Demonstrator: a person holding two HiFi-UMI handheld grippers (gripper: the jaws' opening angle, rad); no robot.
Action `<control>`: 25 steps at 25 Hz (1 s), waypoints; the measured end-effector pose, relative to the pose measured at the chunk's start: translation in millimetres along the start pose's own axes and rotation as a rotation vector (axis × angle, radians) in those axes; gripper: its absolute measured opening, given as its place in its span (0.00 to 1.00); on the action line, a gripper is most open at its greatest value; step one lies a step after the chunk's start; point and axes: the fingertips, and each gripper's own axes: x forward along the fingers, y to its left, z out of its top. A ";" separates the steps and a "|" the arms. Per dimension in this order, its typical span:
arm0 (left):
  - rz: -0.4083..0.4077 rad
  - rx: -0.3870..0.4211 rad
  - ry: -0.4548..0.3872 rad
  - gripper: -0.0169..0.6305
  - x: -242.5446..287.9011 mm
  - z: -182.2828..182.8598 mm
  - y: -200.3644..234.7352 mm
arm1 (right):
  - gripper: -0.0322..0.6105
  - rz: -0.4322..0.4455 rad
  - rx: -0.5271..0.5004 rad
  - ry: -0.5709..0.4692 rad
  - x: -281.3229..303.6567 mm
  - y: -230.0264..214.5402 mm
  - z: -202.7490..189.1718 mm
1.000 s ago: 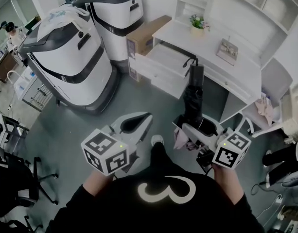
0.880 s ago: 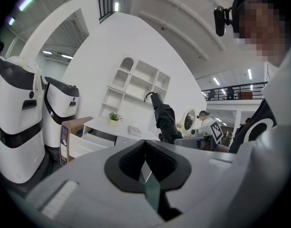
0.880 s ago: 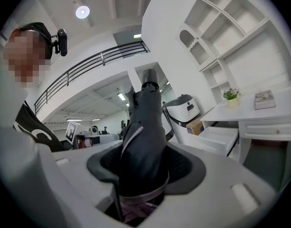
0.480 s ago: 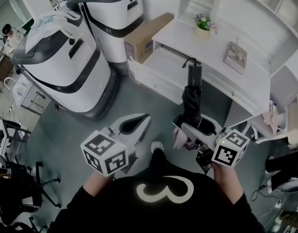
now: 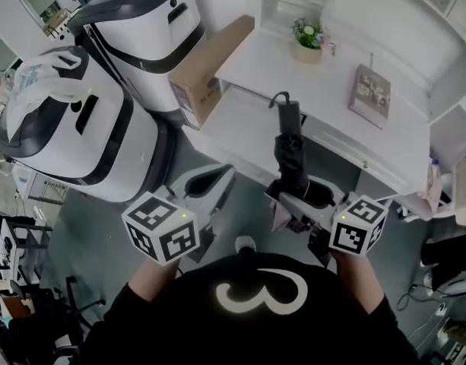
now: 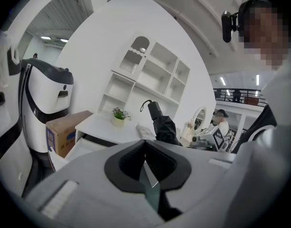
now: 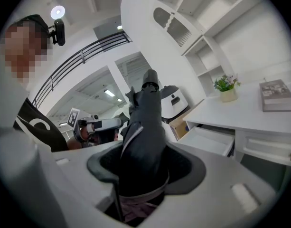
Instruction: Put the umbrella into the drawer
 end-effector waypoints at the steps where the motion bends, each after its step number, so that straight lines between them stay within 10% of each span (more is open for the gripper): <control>1: -0.001 0.005 0.003 0.04 10.3 4.6 5.5 | 0.42 -0.004 0.002 0.003 3.5 -10.6 5.6; 25: 0.002 -0.021 0.080 0.04 82.5 23.3 106.0 | 0.42 -0.114 -0.070 0.117 86.4 -109.5 49.6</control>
